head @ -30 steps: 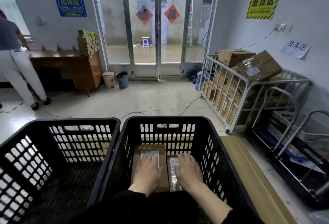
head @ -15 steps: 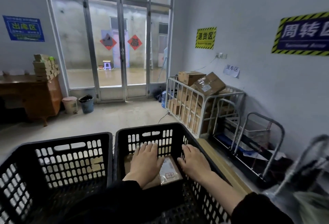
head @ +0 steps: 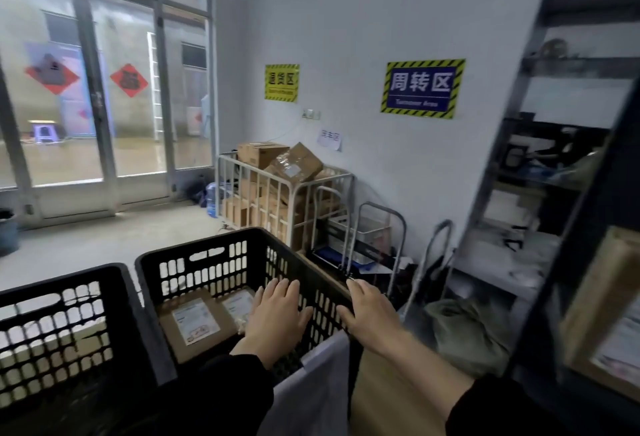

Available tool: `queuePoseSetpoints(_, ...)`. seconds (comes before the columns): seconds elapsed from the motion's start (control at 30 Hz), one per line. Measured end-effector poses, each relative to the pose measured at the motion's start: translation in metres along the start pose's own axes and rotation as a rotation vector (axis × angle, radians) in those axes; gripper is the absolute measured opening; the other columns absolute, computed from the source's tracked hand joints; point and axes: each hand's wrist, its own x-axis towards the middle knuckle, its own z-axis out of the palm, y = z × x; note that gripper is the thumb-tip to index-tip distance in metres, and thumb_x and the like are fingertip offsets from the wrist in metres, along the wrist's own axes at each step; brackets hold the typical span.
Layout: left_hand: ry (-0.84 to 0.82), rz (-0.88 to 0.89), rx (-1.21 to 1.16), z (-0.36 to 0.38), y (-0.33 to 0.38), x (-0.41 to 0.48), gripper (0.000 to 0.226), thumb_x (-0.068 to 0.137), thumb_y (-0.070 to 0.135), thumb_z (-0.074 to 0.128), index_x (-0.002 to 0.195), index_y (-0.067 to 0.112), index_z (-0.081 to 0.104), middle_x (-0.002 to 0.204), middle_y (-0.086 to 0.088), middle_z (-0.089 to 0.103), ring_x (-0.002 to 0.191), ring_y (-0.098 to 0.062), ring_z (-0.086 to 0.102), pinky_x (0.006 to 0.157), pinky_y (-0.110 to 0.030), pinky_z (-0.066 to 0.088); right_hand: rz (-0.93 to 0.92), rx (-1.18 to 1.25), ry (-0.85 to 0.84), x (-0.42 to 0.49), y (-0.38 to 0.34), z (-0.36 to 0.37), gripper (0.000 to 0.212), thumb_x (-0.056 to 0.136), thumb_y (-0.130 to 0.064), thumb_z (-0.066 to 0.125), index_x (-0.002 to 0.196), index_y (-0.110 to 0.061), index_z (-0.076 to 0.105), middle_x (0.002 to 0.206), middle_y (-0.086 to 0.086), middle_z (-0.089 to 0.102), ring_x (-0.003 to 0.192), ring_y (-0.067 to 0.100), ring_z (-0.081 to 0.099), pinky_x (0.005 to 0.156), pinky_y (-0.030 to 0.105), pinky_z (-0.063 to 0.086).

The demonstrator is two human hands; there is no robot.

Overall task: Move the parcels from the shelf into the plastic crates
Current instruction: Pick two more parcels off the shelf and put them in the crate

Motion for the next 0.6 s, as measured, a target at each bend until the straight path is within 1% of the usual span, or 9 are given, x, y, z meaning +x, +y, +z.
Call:
queuePoseSetpoints(0.13,-0.042,0.079,-0.014,0.007,0.034,-0.008,0.061,0.095,0.046,0.035,0.147,0.017,0.021,0.155,-0.002,0.024,0.145,-0.02,0.013,0.118,-0.038,0.009,0.086,-0.041,0.033,-0.029,0.026,-0.02,0.058,0.094,-0.043,0.041,0.142,-0.013,0.03,0.145,0.005,0.037,0.133,0.022,0.035,0.108,0.034,0.029)
queuePoseSetpoints(0.27,-0.036,0.142,-0.043,0.012,0.069,-0.01,0.061,0.094,0.048,0.036,0.145,0.018,0.025,0.153,-0.001,0.028,0.144,-0.019,0.017,0.118,-0.038,0.011,0.167,-0.07,0.055,-0.06,0.052,-0.042,0.057,0.094,-0.042,0.041,0.142,-0.012,0.03,0.144,0.006,0.037,0.132,0.023,0.035,0.107,0.032,0.029)
queuePoseSetpoints(0.37,-0.021,0.215,-0.057,0.017,0.099,-0.011,0.061,0.093,0.05,0.037,0.145,0.019,0.025,0.151,0.0,0.03,0.143,-0.018,0.018,0.117,-0.037,0.013,0.243,-0.087,0.07,-0.085,0.076,-0.064,0.059,0.095,-0.042,0.039,0.144,-0.012,0.027,0.148,0.006,0.033,0.136,0.022,0.03,0.11,0.034,0.027)
queuePoseSetpoints(0.47,-0.053,0.281,-0.076,0.022,0.136,-0.015,0.063,0.094,0.051,0.034,0.147,0.018,0.022,0.154,-0.001,0.025,0.144,-0.02,0.015,0.117,-0.037,0.012,0.318,-0.088,0.096,-0.113,0.1,-0.089,0.058,0.096,-0.042,0.038,0.146,-0.014,0.025,0.15,0.004,0.03,0.138,0.021,0.028,0.111,0.034,0.027)
queuePoseSetpoints(0.6,-0.044,0.37,-0.103,0.026,0.188,-0.026,0.06,0.094,0.049,0.036,0.144,0.018,0.027,0.152,-0.001,0.029,0.144,-0.019,0.017,0.116,-0.037,0.013,0.399,-0.087,0.101,-0.153,0.13,-0.116,0.06,0.097,-0.042,0.036,0.147,-0.014,0.021,0.154,0.003,0.024,0.141,0.02,0.023,0.114,0.034,0.024)
